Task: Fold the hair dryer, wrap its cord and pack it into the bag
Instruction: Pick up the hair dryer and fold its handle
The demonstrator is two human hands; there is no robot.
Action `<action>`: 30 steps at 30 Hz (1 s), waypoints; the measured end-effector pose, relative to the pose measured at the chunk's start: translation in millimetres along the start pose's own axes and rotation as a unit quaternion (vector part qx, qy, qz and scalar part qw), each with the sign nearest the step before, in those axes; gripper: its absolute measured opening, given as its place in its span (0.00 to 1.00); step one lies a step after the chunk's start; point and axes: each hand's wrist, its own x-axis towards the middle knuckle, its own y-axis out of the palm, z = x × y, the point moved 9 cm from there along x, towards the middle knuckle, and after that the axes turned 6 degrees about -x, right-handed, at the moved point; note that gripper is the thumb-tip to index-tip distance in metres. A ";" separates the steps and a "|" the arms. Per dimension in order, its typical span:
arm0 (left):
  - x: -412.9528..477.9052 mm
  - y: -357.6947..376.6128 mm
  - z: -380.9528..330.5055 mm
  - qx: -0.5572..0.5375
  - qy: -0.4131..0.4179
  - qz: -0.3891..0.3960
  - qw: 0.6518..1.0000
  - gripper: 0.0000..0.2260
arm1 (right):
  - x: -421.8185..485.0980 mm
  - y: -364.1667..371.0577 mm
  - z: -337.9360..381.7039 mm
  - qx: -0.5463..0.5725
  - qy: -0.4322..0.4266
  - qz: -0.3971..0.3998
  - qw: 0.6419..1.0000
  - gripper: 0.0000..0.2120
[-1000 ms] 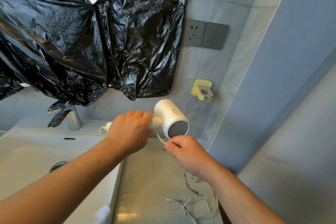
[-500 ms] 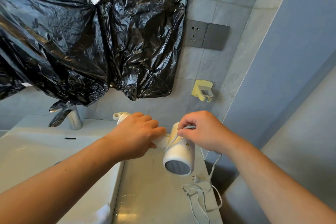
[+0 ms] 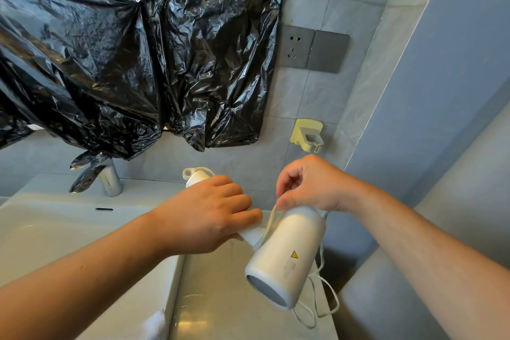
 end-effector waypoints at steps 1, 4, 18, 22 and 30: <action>-0.5 -2.4 -0.9 -0.005 0.000 -0.011 1.000 0.11 | -0.3 0.6 -1.5 0.034 -0.001 0.015 0.999 0.09; -1.7 -8.6 0.6 -0.019 -0.007 -0.042 0.999 0.12 | -1.7 3.2 -15.0 0.203 0.029 0.044 0.978 0.10; -17.6 11.1 4.1 -0.062 -0.080 -0.072 0.992 0.12 | -13.6 33.0 -50.4 0.323 0.060 0.040 0.944 0.15; -26.4 19.6 7.2 -0.122 -0.120 -0.084 0.982 0.15 | -18.8 41.4 -49.3 0.348 0.044 0.079 0.933 0.27; -28.3 8.3 11.9 -0.300 -0.183 -0.176 0.919 0.15 | -29.1 48.6 -51.1 0.535 0.025 0.155 0.830 0.39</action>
